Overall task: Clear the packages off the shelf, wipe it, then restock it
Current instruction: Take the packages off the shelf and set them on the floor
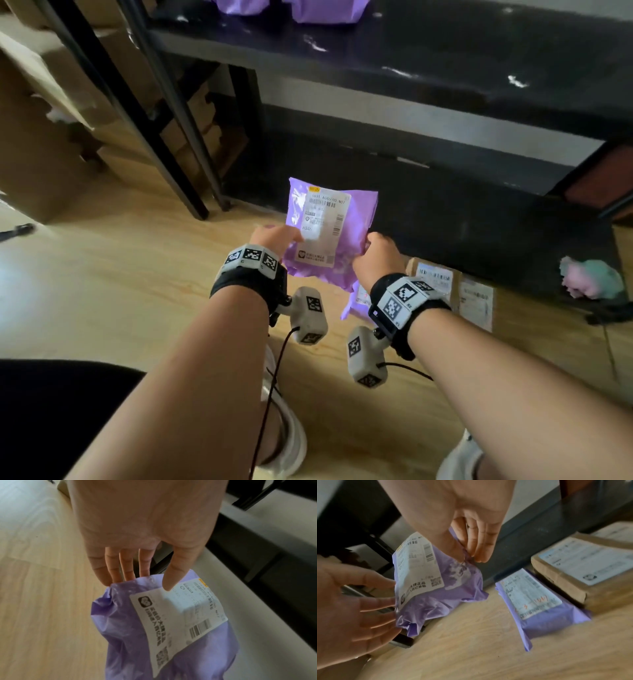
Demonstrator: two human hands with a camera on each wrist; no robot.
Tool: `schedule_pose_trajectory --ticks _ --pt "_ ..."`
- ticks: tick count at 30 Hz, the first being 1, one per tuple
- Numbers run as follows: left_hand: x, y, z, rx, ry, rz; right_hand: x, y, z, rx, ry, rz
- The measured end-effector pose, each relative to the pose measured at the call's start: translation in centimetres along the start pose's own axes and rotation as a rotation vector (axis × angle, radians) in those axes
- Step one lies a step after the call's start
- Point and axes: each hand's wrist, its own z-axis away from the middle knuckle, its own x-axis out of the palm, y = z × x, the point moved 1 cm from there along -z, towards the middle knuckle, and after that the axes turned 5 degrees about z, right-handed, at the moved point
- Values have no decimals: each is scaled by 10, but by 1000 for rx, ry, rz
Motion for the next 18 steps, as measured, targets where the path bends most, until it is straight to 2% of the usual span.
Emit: schedule_pose_trajectory --ticks 9,18 --pt "16 -58 -62 -218 -25 6 72 19 -45 103 -196 103" --pt "43 -73 -97 -185 -36 -342 89 35 -79 154 -290 255"
